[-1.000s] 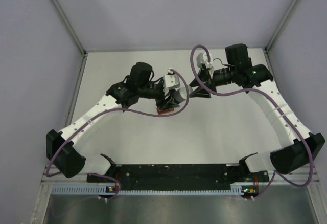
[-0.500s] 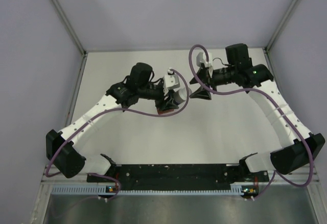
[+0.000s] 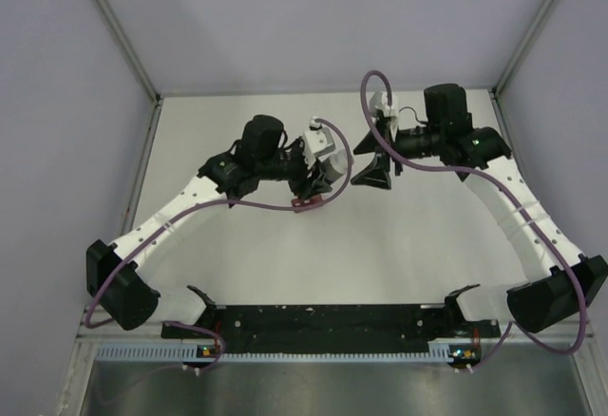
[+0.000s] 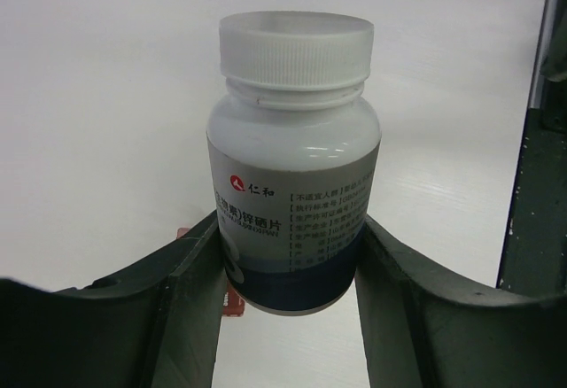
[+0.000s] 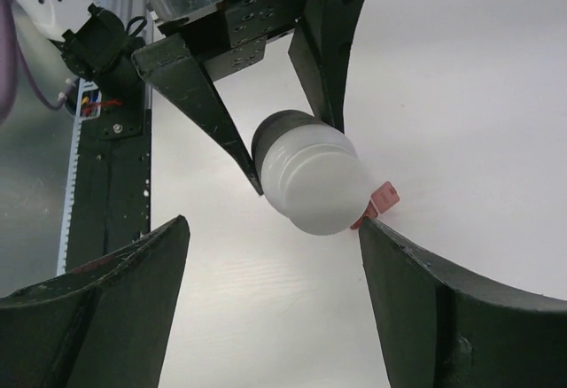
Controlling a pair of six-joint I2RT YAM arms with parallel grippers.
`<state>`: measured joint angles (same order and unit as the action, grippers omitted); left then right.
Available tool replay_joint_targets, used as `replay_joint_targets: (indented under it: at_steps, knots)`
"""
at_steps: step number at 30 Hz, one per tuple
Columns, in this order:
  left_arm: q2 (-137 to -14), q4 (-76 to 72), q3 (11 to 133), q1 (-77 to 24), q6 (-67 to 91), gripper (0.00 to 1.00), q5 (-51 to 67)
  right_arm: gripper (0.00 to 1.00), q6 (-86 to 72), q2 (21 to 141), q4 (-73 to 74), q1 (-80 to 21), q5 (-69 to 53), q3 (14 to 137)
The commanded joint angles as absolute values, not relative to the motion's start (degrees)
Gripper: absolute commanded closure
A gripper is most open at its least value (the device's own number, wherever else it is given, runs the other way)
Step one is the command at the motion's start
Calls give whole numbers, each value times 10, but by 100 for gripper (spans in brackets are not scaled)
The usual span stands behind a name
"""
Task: Sort the pills into containers
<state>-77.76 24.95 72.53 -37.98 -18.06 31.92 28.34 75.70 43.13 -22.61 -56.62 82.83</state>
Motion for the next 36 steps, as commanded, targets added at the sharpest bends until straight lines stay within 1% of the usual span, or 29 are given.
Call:
replay_joint_targets:
  at_steps: [1, 3, 6, 12, 19, 21, 27, 29, 36]
  knots:
    - [-781, 201, 751, -384, -161, 100, 259, 23, 123, 735, 315, -225, -529, 819]
    - [-781, 193, 750, -388, -155, 100, 236, 23, 56, 737, 274, -225, -465, 825]
    - [-780, 185, 750, -390, -148, 100, 207, 23, 5, 756, 265, -221, -432, 852]
    - [-782, 178, 755, -396, -140, 100, 167, 23, -92, 803, 247, -217, -448, 867]
    - [-785, 177, 760, -401, -138, 100, 152, 25, -127, 829, 223, -216, -471, 854]
    - [-785, 177, 758, -401, -139, 100, 152, 28, -128, 831, 222, -215, -474, 853]
    - [-786, 177, 757, -402, -142, 100, 149, 46, -131, 828, 209, -215, -496, 840]
    - [-787, 177, 758, -402, -142, 100, 149, 50, -131, 826, 204, -215, -507, 833]
    - [-788, 176, 759, -402, -143, 100, 147, 51, -132, 819, 194, -215, -533, 820]
